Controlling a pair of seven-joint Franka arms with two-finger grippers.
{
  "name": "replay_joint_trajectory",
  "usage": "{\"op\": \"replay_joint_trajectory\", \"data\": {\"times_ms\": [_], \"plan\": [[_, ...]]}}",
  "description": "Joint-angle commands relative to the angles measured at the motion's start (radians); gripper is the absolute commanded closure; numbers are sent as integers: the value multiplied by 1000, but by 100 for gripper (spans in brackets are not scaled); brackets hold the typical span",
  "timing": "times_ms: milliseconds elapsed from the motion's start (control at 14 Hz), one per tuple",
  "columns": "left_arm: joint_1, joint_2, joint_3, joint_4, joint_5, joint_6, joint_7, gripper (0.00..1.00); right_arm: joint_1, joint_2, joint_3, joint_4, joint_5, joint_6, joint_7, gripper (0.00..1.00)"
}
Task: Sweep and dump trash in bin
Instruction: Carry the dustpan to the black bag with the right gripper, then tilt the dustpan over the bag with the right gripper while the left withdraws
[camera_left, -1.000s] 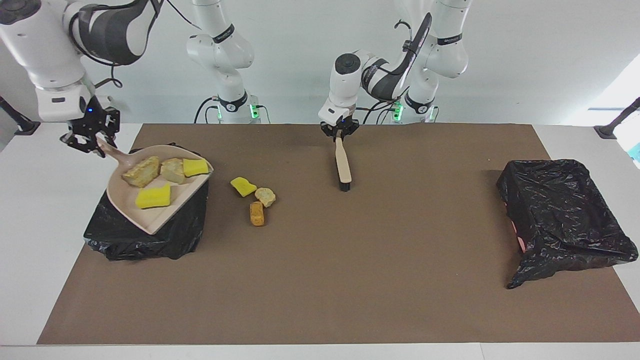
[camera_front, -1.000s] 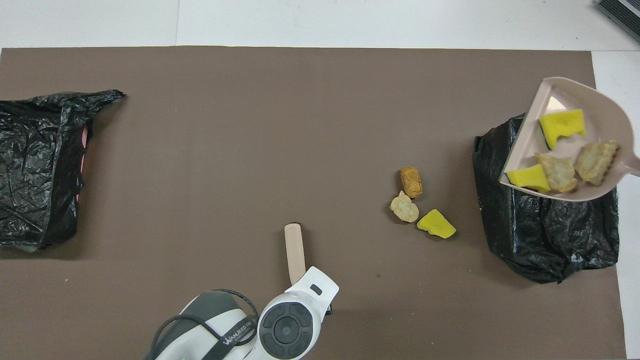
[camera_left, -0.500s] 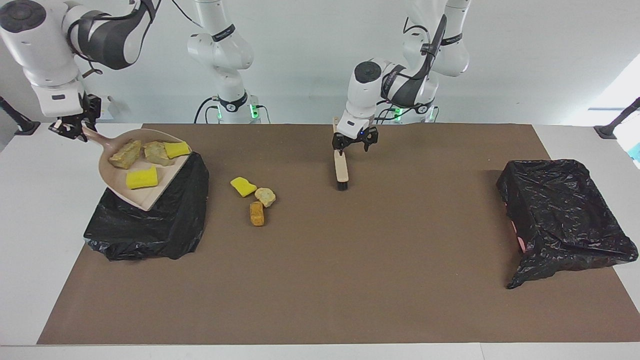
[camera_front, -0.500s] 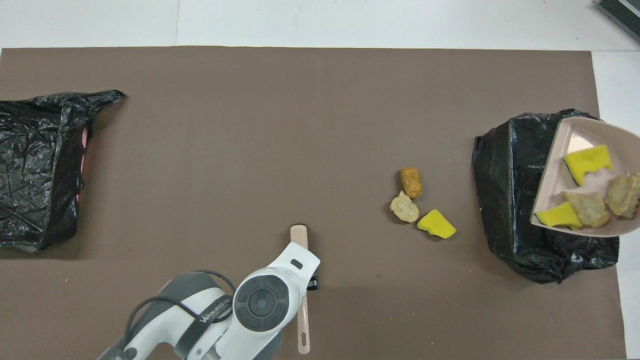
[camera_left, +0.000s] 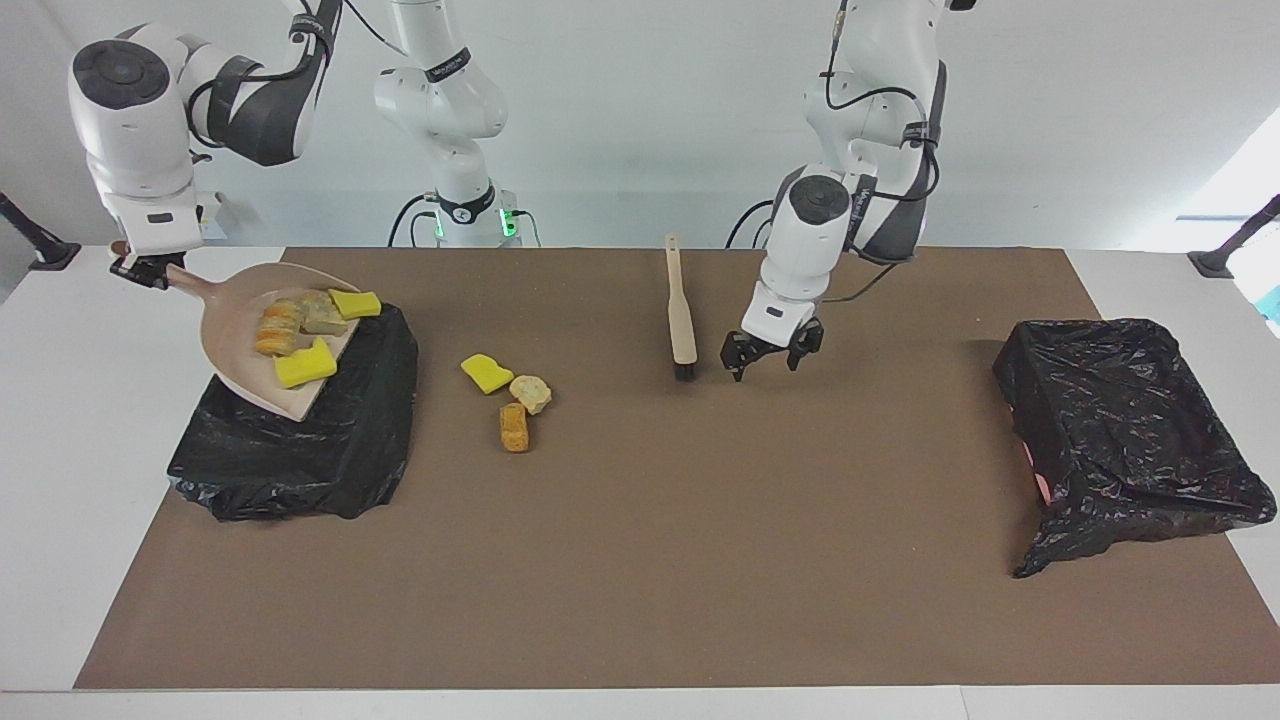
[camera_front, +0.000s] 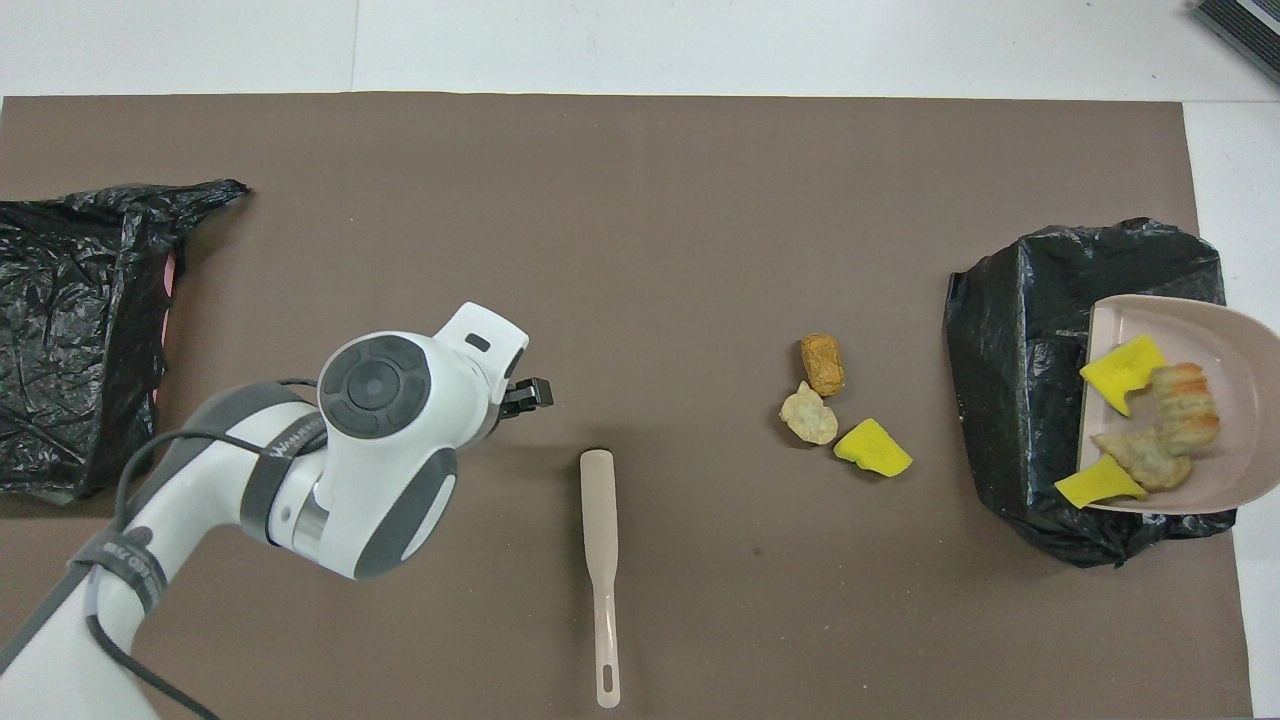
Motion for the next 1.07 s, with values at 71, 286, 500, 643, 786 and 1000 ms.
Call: {"op": "replay_joint_trajectory", "data": {"times_ms": [71,286,500,643,786,1000], "plan": [[94,101,-11,178,16,-78,221,0,13,-2,3,-22,-106,59,-19,100],[151,128,-12,336,3,-270,310,0,39,-2,4,-22,-190,58,-24,100],[227,96,-17,387,-33,-383,445,0,68,-2,6,-21,-265,44,-24,100],[261,35,-11,390,-41,-439,520,0,92,-1,6,-18,-311,36,-21,100],[295,-19,-9,390,-46,-489,564,0,117,1,7,-10,-374,21,-19,100],[352,-69,-6,390,-46,-549,644,0,178,-4,9,4,-405,-60,1,100]]}}
